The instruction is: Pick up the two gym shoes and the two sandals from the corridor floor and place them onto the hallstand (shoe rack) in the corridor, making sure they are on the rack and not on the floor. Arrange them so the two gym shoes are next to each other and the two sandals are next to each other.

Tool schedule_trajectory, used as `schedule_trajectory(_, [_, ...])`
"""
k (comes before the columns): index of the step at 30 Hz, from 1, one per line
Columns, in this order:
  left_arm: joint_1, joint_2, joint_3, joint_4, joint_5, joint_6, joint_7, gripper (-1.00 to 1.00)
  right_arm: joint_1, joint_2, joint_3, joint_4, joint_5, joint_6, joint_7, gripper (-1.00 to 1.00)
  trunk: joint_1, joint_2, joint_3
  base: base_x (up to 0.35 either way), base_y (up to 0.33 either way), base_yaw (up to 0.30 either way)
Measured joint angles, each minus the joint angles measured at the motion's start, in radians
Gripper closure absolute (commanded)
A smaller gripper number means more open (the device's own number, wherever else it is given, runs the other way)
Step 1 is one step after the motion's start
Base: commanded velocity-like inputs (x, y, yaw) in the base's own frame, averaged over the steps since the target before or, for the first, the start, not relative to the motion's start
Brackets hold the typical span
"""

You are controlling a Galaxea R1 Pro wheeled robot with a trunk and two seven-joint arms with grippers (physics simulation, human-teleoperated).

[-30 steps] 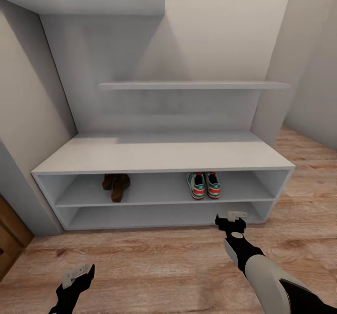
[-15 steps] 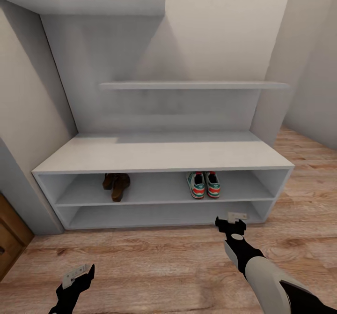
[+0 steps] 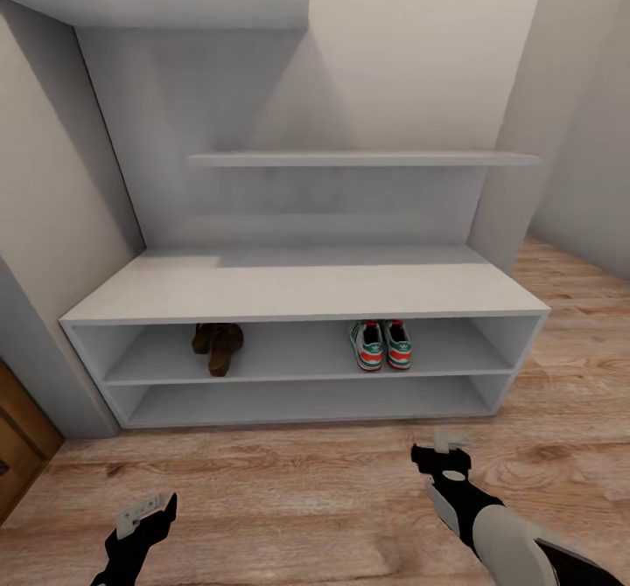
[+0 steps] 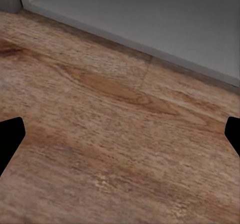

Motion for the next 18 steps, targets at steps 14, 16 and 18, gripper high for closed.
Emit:
schedule_trajectory(14, [0.000, 0.000, 0.000, 0.000, 0.000, 0.001, -0.001, -1.00, 0.130, -0.088, 0.001, 0.054, 0.000, -0.048, 0.011, -1.00, 0.000, 0.000, 0.000, 0.000, 0.000, 0.000])
schedule_trajectory(16, [0.000, 0.000, 0.000, 0.000, -0.001, 0.001, -0.001, -1.00, 0.143, -0.093, 0.002, 0.056, 0.000, -0.057, 0.017, -1.00, 0.000, 0.000, 0.000, 0.000, 0.000, 0.000])
schedule_trajectory(18, [0.000, 0.001, 0.000, 0.001, -0.001, 0.001, -0.001, -1.00, 0.169, -0.098, 0.001, 0.058, 0.000, -0.073, 0.033, -1.00, 0.000, 0.000, 0.000, 0.000, 0.000, 0.000])
